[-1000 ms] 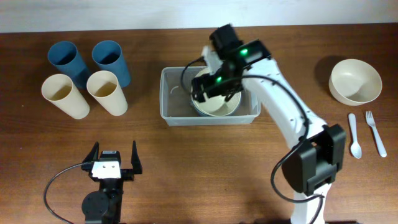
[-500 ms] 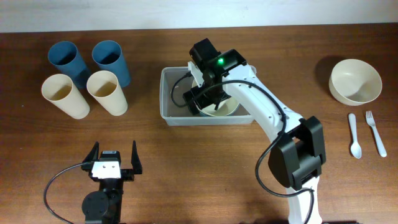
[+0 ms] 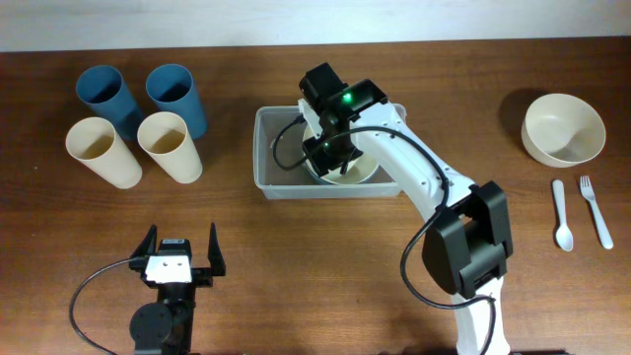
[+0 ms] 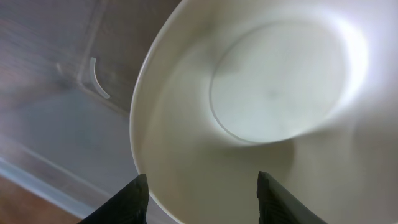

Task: Pack container
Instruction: 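Move the right gripper to the second cream bowl and grasp its rim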

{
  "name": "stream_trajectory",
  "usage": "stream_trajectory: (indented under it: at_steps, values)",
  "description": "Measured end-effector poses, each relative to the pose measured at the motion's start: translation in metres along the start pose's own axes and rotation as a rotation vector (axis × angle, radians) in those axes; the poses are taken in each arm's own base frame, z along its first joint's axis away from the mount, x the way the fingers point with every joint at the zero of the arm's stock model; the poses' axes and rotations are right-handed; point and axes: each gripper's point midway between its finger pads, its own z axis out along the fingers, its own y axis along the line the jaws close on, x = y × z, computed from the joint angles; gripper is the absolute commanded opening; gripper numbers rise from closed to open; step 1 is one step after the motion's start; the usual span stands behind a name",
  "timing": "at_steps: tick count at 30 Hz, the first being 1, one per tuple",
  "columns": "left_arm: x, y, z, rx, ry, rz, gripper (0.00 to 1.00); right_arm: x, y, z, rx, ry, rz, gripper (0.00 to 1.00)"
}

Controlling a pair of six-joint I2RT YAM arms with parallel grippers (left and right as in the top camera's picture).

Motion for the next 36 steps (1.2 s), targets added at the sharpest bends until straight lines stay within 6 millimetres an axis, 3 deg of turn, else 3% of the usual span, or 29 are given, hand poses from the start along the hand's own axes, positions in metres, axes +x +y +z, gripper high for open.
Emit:
stream_trajectory:
  at_steps: [3,14,18,21,24,27,29,30,32,36]
  values:
    - [0.000,0.000,0.000,0.000,0.000,0.000,1.00,0.000,-0.001,0.003,0.003,0.005,-0.001,0.59]
    - [0.000,0.000,0.000,0.000,0.000,0.000,1.00,0.000,-0.001,0.003,0.002,0.003,-0.003,0.60]
    - [0.000,0.000,0.000,0.000,0.000,0.000,0.99,-0.001,-0.001,0.002,0.003,0.000,0.005,0.65]
    - [0.000,0.000,0.000,0.000,0.000,0.000,1.00,-0.011,-0.004,-0.009,0.027,-0.033,0.040,0.68]
    - [0.000,0.000,0.000,0.000,0.000,0.000,1.00,-0.029,-0.015,-0.038,0.086,-0.098,0.082,0.74]
    - [0.000,0.000,0.000,0.000,0.000,0.000,1.00,-0.040,-0.038,-0.077,0.171,-0.166,0.175,0.85]
    - [0.000,0.000,0.000,0.000,0.000,0.000,1.00,-0.030,-0.078,-0.107,0.268,-0.174,0.319,0.89]
    - [0.000,0.000,0.000,0.000,0.000,0.000,0.99,-0.019,-0.094,-0.114,0.297,-0.149,0.379,0.91]
    - [0.000,0.000,0.000,0.000,0.000,0.000,1.00,0.012,-0.149,-0.133,0.371,-0.105,0.585,0.92]
    - [0.000,0.000,0.000,0.000,0.000,0.000,1.00,0.071,-0.240,-0.153,0.414,-0.056,0.960,0.94]
